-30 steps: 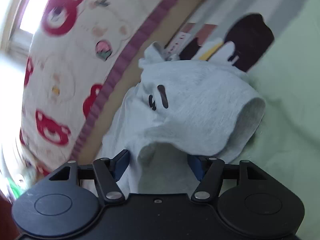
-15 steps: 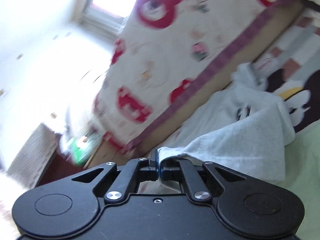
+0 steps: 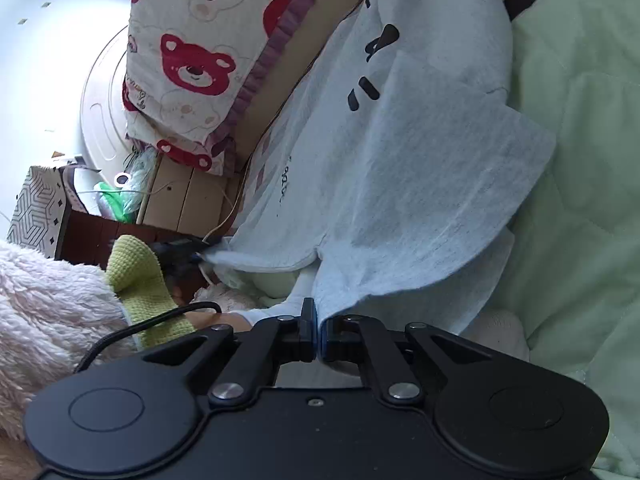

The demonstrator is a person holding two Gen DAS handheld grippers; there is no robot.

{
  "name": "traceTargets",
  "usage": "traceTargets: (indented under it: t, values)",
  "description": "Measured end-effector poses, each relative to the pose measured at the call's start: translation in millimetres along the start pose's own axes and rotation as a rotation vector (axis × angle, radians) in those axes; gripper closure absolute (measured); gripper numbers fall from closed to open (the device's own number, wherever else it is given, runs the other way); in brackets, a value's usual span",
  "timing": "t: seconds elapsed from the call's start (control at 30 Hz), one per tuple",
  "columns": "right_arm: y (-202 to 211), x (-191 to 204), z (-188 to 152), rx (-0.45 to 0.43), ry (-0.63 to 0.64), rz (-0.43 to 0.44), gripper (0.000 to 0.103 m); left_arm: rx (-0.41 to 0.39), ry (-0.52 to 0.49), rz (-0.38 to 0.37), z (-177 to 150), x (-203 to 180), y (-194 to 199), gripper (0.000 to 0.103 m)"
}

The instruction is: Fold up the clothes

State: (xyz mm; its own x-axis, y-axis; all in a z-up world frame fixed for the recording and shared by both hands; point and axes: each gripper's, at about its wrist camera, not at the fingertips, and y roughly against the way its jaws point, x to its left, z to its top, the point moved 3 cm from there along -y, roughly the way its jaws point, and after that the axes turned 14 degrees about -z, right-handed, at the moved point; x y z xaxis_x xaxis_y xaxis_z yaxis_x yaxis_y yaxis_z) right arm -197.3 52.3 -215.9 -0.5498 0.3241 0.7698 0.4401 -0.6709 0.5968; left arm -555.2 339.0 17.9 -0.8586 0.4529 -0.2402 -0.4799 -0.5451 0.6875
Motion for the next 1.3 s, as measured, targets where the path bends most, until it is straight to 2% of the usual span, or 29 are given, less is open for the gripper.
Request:
traceTargets:
  t: [0.1,0.17,0.2,0.23,0.3,0.37,0.4,0.43,0.5,0.57,0.7,0.83,0.97,1.0,1.03,1.07,1.13,1.17,1.23,1.3]
  values:
    - [7,4,-1,0.014,0.034,-0.033,0.094,-0.026,-0.151,-0.161,10,-55,9,0.058]
    - [13,8,-4,0.032,0.074,-0.059,0.086,-0.042,-0.219,-0.286,12,-91,8,0.046]
    - [18,9,-4,0.025,0.090,-0.067,0.077,-0.046,-0.244,-0.350,11,-107,6,0.044]
    - [28,11,-1,-0.017,0.096,-0.057,0.071,-0.034,-0.263,-0.416,7,-124,0,0.043]
    - [49,15,6,-0.111,0.104,-0.034,0.071,0.027,-0.317,-0.541,-2,-158,-22,0.043]
    - [80,12,11,-0.267,0.072,-0.006,0.070,0.121,-0.384,-0.651,-18,-194,-47,0.043]
    - [95,10,14,-0.347,0.055,0.008,0.059,0.175,-0.397,-0.707,-26,-208,-59,0.043]
    - [106,6,15,-0.416,0.043,-0.047,0.048,0.229,-0.409,-0.762,-34,-222,-71,0.043]
    - [119,-5,17,-0.526,0.025,-0.199,0.045,0.328,-0.415,-0.852,-51,-247,-92,0.043]
    - [113,-23,18,-0.529,0.035,-0.334,0.045,0.408,-0.410,-0.879,-71,-265,-105,0.043]
    - [80,-53,12,-0.435,0.049,-0.407,0.045,0.461,-0.453,-0.879,-94,-281,-108,0.043]
    - [56,-64,1,-0.335,0.060,-0.362,0.045,0.488,-0.459,-0.888,-100,-281,-106,0.043]
    - [44,-71,-8,-0.328,0.017,-0.276,0.044,0.535,-0.467,-0.916,-106,-288,-110,0.043]
    - [44,-69,-9,-0.336,0.029,-0.246,0.051,0.549,-0.475,-0.916,-109,-290,-112,0.043]
    - [44,-66,-10,-0.345,0.045,-0.216,0.086,0.561,-0.484,-0.915,-112,-293,-114,0.043]
    - [44,-64,-12,-0.354,0.062,-0.185,0.097,0.570,-0.497,-0.918,-116,-296,-113,0.043]
    - [56,-44,-18,-0.406,0.139,-0.101,0.097,0.604,-0.520,-0.968,-122,-303,-110,0.045]
    - [61,-34,-22,-0.401,0.188,-0.072,0.097,0.629,-0.533,-1.001,-126,-306,-107,0.046]
    - [67,-19,-29,-0.366,0.251,-0.084,0.097,0.718,-0.573,-1.046,-138,-311,-105,0.048]
    - [66,-18,-35,-0.312,0.255,-0.107,0.097,0.772,-0.603,-1.011,-150,-311,-107,0.059]
